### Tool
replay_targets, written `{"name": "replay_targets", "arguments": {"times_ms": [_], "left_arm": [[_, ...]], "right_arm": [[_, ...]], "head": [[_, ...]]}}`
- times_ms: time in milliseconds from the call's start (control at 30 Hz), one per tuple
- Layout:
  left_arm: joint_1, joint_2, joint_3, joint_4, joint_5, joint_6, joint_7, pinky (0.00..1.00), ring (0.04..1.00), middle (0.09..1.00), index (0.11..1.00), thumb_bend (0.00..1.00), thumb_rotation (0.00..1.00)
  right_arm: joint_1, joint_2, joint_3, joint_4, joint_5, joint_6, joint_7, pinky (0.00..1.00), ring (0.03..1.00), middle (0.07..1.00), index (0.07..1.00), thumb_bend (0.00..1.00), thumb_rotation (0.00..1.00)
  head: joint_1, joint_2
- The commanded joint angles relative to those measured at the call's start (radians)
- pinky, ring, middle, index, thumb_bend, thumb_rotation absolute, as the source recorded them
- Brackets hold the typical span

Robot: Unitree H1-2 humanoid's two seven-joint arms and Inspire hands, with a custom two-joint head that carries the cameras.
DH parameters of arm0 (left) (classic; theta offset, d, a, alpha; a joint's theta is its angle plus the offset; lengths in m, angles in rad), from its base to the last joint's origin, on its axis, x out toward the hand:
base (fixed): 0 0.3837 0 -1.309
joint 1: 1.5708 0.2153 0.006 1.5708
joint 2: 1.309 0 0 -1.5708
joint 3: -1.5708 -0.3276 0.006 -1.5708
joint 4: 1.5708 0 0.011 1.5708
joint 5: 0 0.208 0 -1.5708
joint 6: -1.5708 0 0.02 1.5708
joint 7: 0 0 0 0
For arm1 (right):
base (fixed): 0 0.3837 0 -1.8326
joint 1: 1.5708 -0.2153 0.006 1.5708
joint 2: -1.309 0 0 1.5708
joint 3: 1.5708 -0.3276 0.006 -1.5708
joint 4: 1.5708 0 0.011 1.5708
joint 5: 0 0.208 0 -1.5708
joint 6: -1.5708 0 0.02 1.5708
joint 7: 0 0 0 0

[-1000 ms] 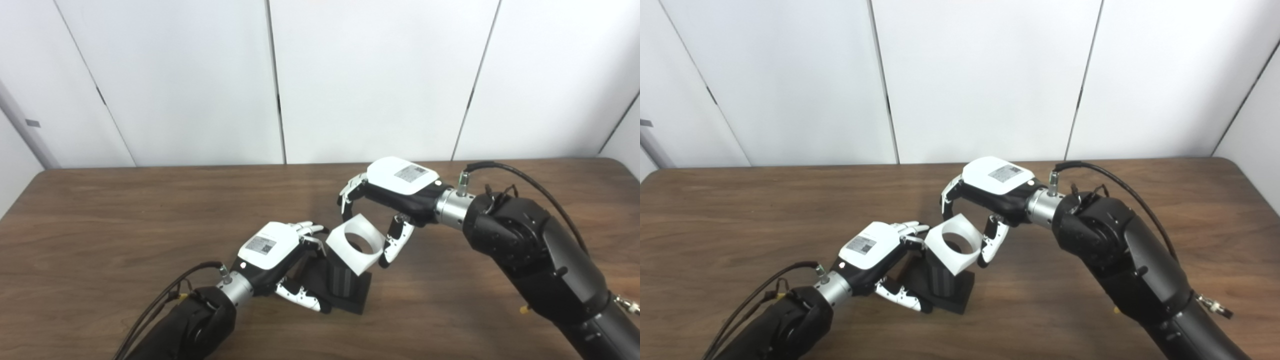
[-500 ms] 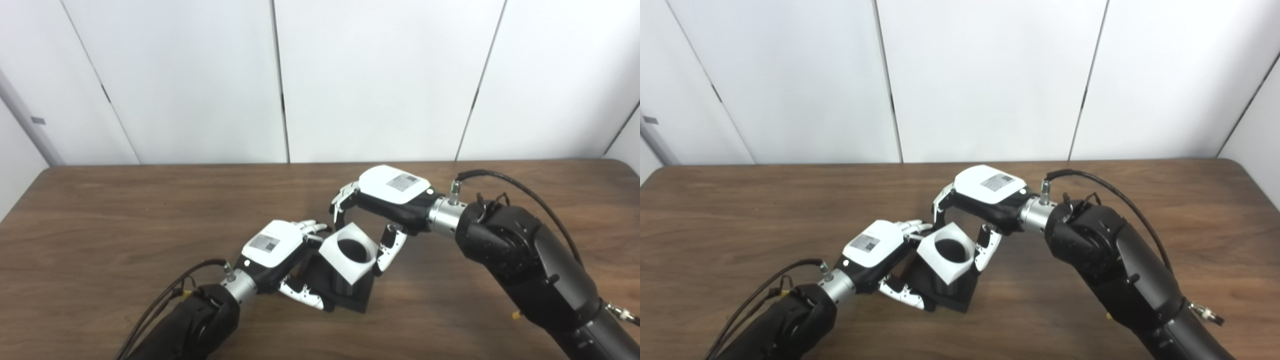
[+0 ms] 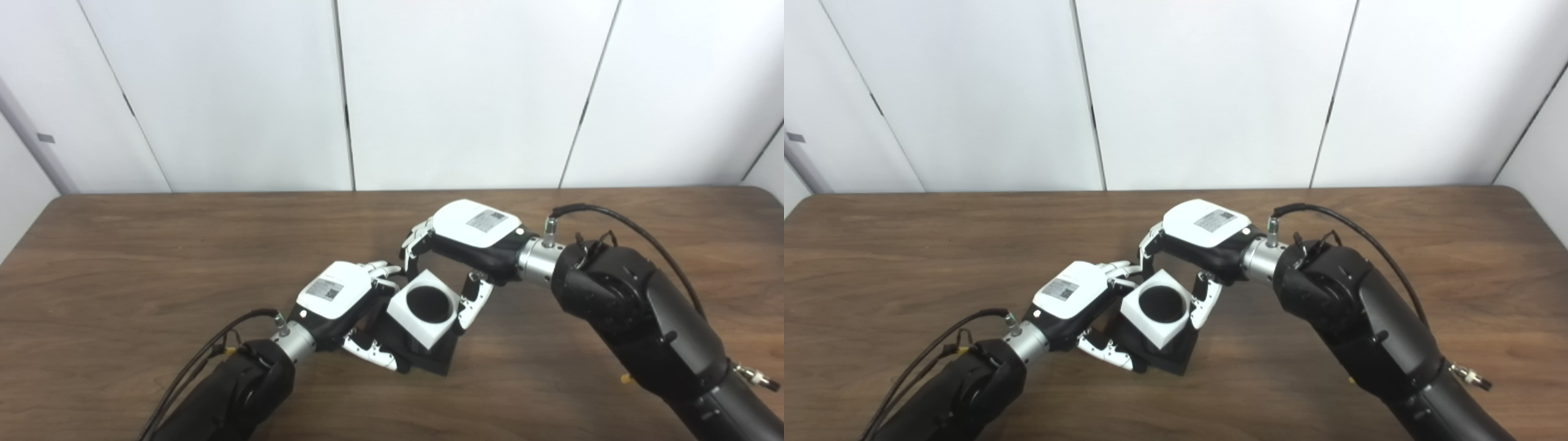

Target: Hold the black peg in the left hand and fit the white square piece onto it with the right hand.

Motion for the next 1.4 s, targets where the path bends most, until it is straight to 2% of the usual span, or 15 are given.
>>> {"name": "replay_targets", "arguments": {"times_ms": [0, 33, 67, 133, 233, 667, 900, 1167, 1367], "left_arm": [[0.023, -0.012, -0.05, 0.033, 0.069, 0.039, -0.094, 0.82, 0.898, 0.888, 0.492, 0.52, 0.07], [0.023, -0.011, -0.052, 0.032, 0.071, 0.04, -0.096, 0.82, 0.899, 0.888, 0.492, 0.52, 0.07], [0.022, -0.01, -0.053, 0.032, 0.072, 0.04, -0.097, 0.82, 0.899, 0.888, 0.493, 0.52, 0.07], [0.022, -0.01, -0.053, 0.031, 0.069, 0.042, -0.1, 0.82, 0.901, 0.889, 0.493, 0.52, 0.07], [0.022, -0.01, -0.052, 0.031, 0.064, 0.042, -0.102, 0.82, 0.901, 0.889, 0.493, 0.52, 0.07], [0.02, -0.006, -0.049, 0.028, 0.066, 0.039, -0.1, 0.83, 0.896, 0.884, 0.493, 0.52, 0.07], [0.019, -0.004, -0.047, 0.025, 0.065, 0.043, -0.106, 0.83, 0.898, 0.888, 0.493, 0.52, 0.07], [0.016, 0.001, -0.046, 0.027, 0.07, 0.038, -0.105, 0.83, 0.897, 0.89, 0.493, 0.52, 0.07], [0.019, 0.0, -0.042, 0.028, 0.068, 0.039, -0.101, 0.83, 0.903, 0.893, 0.493, 0.52, 0.07]], "right_arm": [[-0.051, 0.005, 0.007, -0.029, 0.006, 0.011, 0.036, 0.86, 0.847, 0.788, 0.488, 0.52, 0.14], [-0.056, 0.002, 0.011, -0.032, 0.0, 0.027, 0.057, 0.86, 0.852, 0.802, 0.493, 0.52, 0.15], [-0.059, 0.001, 0.013, -0.034, -0.004, 0.037, 0.071, 0.86, 0.856, 0.814, 0.586, 0.68, 0.21], [-0.063, -0.002, 0.015, -0.037, -0.007, 0.056, 0.097, 0.87, 0.862, 0.829, 0.678, 0.82, 0.25], [-0.062, -0.004, 0.012, -0.038, -0.01, 0.062, 0.114, 0.86, 0.857, 0.837, 0.701, 0.87, 0.23], [-0.057, -0.011, -0.002, -0.031, -0.005, 0.068, 0.12, 0.86, 0.87, 0.861, 0.745, 0.9, 0.21], [-0.058, -0.028, -0.036, -0.031, 0.001, 0.058, 0.102, 0.85, 0.865, 0.862, 0.765, 0.88, 0.21], [-0.072, -0.059, -0.147, -0.041, 0.021, 0.085, 0.062, 0.79, 0.833, 0.845, 0.739, 0.82, 0.16], [-0.026, -0.049, -0.231, -0.027, 0.068, 0.098, -0.016, 0.71, 0.8, 0.812, 0.722, 0.76, 0.14]], "head": [[0.001, 0.001], [0.001, 0.001], [0.001, 0.001], [0.001, 0.001], [-0.001, 0.002], [-0.001, 0.002], [-0.003, 0.003], [-0.008, 0.002], [-0.011, -0.003]]}}
